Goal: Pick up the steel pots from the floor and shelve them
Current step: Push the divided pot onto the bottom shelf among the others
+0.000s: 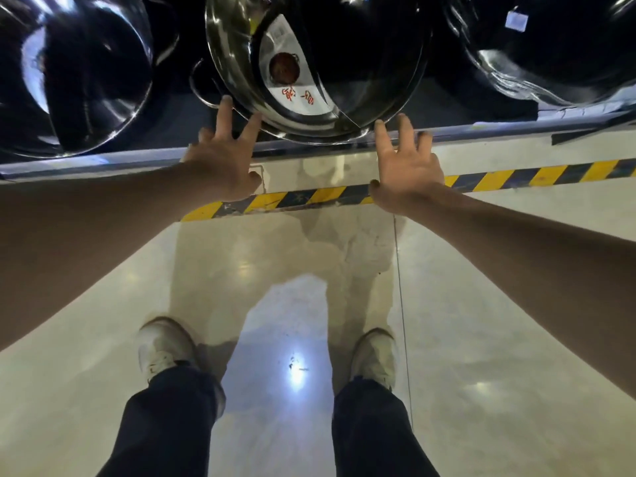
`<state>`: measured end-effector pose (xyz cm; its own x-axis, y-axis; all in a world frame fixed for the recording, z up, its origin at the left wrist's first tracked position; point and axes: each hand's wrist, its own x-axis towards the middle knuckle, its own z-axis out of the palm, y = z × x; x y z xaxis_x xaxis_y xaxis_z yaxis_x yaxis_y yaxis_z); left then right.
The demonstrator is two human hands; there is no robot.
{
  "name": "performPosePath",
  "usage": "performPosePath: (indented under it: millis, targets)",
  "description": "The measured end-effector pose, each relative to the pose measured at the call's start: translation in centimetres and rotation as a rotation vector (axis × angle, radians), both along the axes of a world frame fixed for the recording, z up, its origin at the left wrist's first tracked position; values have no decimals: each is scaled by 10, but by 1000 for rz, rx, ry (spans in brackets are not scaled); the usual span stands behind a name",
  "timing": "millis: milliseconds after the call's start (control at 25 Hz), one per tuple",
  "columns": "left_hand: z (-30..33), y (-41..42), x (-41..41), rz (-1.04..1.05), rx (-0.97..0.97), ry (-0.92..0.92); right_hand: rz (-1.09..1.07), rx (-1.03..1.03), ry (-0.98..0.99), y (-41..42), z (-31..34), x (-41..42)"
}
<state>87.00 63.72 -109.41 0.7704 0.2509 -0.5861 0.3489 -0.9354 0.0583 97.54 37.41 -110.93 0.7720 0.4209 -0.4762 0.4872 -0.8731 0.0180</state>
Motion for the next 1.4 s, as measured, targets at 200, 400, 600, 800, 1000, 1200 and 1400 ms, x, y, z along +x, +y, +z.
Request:
performPosePath:
  millis: [200,400,600,800,1000,1200,1400]
  targets:
    - [2,-11,8,-92,39,28,0,8,32,5,7,3]
    - [-1,8,28,1,32,87,60,26,15,14,11,7]
    - [-2,-12,18,-91,41,55,-107,9,104,12,16,31]
    - [-2,-17,15,-71,25,82,1,-23,129,12,17,32]
    - [10,-10,14,-115,40,94,49,-29,131,9,27,32]
    - [18,-13,20,-149,69,157,2,-75,230,15,35,30]
    - [21,-5,23,-132,50,162,-17,-114,270,24,34,28]
